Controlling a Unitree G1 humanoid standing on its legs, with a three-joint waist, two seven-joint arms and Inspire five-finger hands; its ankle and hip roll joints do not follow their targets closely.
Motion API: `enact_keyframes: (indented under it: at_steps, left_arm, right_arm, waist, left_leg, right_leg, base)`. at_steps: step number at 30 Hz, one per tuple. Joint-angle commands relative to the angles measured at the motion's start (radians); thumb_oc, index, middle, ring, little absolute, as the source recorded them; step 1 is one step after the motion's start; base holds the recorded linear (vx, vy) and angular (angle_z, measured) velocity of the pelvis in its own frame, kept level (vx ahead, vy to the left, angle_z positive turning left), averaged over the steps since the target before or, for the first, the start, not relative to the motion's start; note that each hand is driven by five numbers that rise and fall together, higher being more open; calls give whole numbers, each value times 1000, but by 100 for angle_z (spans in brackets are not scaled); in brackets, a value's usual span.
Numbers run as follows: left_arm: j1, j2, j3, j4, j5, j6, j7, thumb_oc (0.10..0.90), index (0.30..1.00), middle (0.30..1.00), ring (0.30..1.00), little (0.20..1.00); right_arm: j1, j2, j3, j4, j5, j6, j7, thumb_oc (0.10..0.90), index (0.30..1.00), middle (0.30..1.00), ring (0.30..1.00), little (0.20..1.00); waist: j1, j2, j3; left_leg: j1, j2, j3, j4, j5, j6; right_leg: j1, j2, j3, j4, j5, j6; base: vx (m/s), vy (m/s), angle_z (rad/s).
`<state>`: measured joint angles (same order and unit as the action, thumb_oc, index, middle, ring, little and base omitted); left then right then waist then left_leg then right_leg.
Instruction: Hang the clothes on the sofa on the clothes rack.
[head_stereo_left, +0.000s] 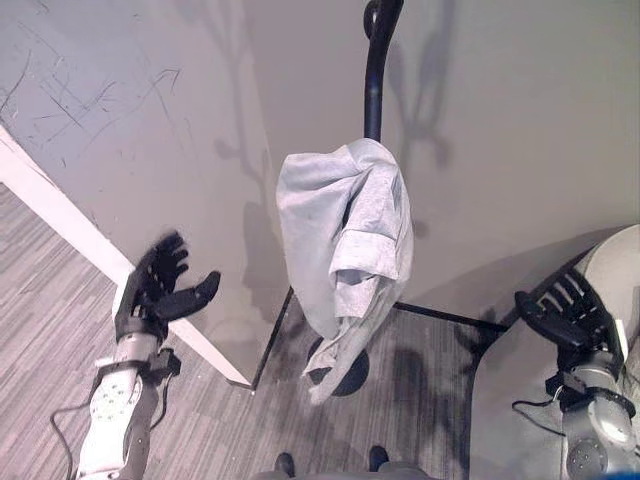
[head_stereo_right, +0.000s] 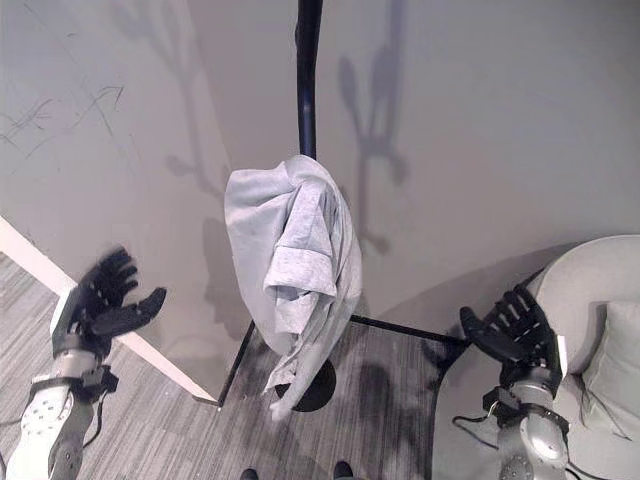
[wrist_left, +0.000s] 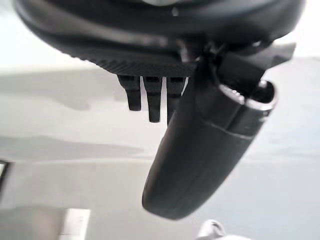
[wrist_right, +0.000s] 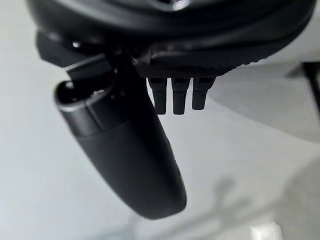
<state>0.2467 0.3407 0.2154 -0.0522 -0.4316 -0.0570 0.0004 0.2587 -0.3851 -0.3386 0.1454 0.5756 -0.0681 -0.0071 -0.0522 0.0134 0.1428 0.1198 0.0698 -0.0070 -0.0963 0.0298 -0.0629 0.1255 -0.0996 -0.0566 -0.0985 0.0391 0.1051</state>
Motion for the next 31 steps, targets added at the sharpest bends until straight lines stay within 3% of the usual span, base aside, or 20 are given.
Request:
enact_keyframes:
  at_steps: [1,6,12,18,23,31]
  left_arm:
    - [-9,77,131,33,4,-45,41,800,900,900,900,900]
    - [-3,53,80,123,64,-47,48,800,900,900,900,900]
    - [-42,49,-14,319,164,-44,82,800,900,900,900,900]
    - [-104,4,-92,538,110,-48,100,800,900,900,900,900]
    - [-121,-16,-123,587,86,-52,109,800,900,900,900,900]
    - [-149,-15,-145,570,95,-63,124,800,900,900,900,900]
  right_arm:
    - [-46,-11,-19,7,-18,-35,58,800,900,900,900,900]
    - [-41,44,71,124,-62,-3,67,800,900,900,900,900]
    - [-75,79,169,338,-174,6,3,800,900,900,900,900]
    - [-143,73,280,455,-295,17,-29,800,900,900,900,900]
    - [-175,57,348,456,-365,20,-30,800,900,900,900,900]
    - [-227,49,402,449,-372,15,-25,800,900,900,900,900]
  waist:
    - [57,-64,-38]
    - [61,-61,-32]
    - [63,-54,-29]
    - [74,-51,-27]
    - [90,-55,-26]
    - [111,-61,-29]
  left_leg:
    - [68,-6,8,9,-178,22]
    - [70,-6,10,9,-176,21]
    - [72,-9,5,9,-172,21]
    - [71,-10,-2,9,-164,19]
    - [68,-9,-14,9,-159,19]
    - [63,-9,-29,9,-156,19]
  right_leg:
    - [2,-59,-103,11,-47,28]
    - [4,-63,-110,11,-48,27]
    - [11,-69,-120,11,-46,29]
    - [16,-72,-133,11,-45,30]
    - [23,-75,-145,11,-47,30]
    - [33,-79,-166,11,-51,29]
  base:
    - [-10,14,9]
    - [-7,7,3]
    - [-6,18,5]
    - [-2,11,6]
    - [5,6,4]
    - [5,-1,10]
